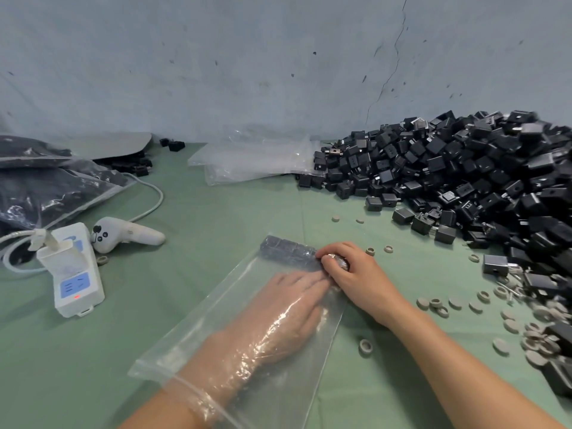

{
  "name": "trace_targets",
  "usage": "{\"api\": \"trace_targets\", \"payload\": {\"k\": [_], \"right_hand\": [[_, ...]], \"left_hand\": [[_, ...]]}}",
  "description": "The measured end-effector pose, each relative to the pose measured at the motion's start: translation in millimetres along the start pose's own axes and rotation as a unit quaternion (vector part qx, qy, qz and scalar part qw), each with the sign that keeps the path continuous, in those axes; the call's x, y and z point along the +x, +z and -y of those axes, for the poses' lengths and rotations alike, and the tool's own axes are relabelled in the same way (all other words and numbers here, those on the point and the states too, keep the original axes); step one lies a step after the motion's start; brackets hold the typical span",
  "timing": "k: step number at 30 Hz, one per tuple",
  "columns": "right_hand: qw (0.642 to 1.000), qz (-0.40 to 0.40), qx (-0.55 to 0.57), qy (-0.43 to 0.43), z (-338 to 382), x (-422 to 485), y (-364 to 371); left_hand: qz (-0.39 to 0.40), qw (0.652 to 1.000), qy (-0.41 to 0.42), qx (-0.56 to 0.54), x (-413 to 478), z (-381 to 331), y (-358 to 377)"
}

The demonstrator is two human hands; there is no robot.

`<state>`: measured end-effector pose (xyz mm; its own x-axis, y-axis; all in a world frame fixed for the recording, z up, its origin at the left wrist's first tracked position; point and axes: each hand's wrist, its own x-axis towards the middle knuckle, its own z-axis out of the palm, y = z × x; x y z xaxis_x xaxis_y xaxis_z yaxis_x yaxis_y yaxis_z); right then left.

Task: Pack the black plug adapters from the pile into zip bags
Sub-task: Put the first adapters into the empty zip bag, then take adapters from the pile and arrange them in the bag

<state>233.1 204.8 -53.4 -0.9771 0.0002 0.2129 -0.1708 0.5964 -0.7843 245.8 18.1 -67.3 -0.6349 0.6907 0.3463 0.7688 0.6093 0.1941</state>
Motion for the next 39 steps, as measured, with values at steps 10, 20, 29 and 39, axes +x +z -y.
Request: {"api": "trace_targets", "payload": {"k": [10, 20, 29, 39], "right_hand": [[0.986, 0.016, -0.126, -0.106, 28, 21, -6], [0.908, 0.19, -0.334, -0.167, 31, 18, 46], [0.926, 0.102, -0.362, -0.022, 15, 12, 21], [0.97, -0.057, -0.225, 0.068, 25, 10, -25]], "left_hand": [[-0.067, 0.997, 0.009, -0.023, -35, 14, -36], [0.039, 0.998, -0.024, -0.046, -57, 18, -76], [-0.152, 0.943, -0.264, -0.133, -97, 45, -104], [-0.324, 0.909, -0.247, -0.087, -41, 28, -110]]}}
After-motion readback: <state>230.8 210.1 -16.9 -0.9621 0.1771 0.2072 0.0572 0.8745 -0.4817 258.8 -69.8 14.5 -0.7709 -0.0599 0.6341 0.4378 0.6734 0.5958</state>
